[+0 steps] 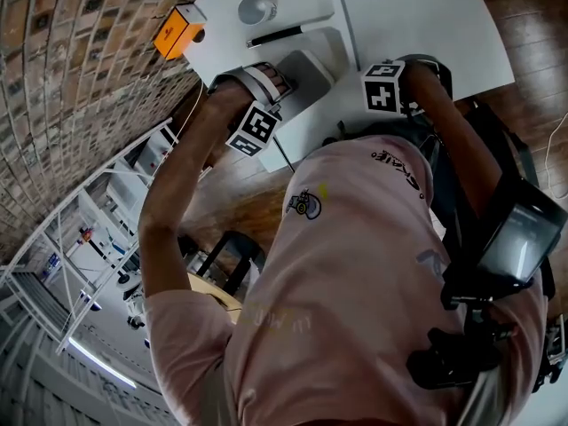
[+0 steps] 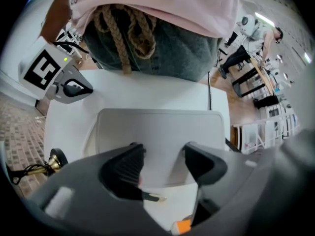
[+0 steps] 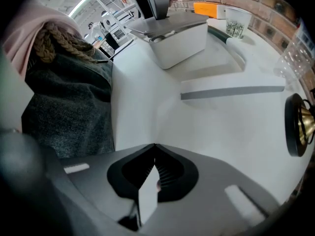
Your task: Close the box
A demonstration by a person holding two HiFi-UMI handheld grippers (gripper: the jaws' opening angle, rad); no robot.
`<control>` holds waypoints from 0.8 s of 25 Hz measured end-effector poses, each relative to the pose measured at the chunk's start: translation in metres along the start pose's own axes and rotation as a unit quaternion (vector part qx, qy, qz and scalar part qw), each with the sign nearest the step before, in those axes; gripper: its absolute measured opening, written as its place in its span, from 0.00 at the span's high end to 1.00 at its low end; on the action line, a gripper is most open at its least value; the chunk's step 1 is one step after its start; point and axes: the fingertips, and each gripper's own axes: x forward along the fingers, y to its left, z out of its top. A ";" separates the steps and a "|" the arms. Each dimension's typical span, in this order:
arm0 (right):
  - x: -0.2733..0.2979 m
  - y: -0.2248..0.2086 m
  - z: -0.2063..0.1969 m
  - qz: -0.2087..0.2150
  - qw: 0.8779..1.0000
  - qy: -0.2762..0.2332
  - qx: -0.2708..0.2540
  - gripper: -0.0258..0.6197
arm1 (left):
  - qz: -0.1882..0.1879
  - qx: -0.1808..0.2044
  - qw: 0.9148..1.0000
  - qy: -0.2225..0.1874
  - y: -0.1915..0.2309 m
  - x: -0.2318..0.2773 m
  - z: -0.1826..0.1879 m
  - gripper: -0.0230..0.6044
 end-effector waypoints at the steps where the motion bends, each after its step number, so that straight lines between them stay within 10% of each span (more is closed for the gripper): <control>1: 0.000 0.000 0.000 0.000 1.000 0.001 0.001 0.95 | 0.000 0.002 1.000 0.004 -0.001 0.002 0.000 0.53; 11: -0.003 0.002 0.001 -0.020 0.999 -0.030 -0.014 0.93 | 0.002 -0.005 1.000 0.007 0.003 0.009 0.000 0.52; 13: -0.013 0.003 0.005 -0.059 0.995 -0.069 -0.032 0.66 | 0.004 -0.008 1.000 0.004 0.003 0.009 0.001 0.52; 15: -0.034 0.001 0.023 -0.121 0.979 -0.151 -0.064 0.43 | 0.006 -0.011 1.000 -0.001 0.002 0.010 0.003 0.52; 20: -0.079 -0.006 0.100 -0.232 0.898 -0.359 -0.108 0.26 | 0.011 -0.011 1.000 -0.008 0.000 0.011 0.007 0.52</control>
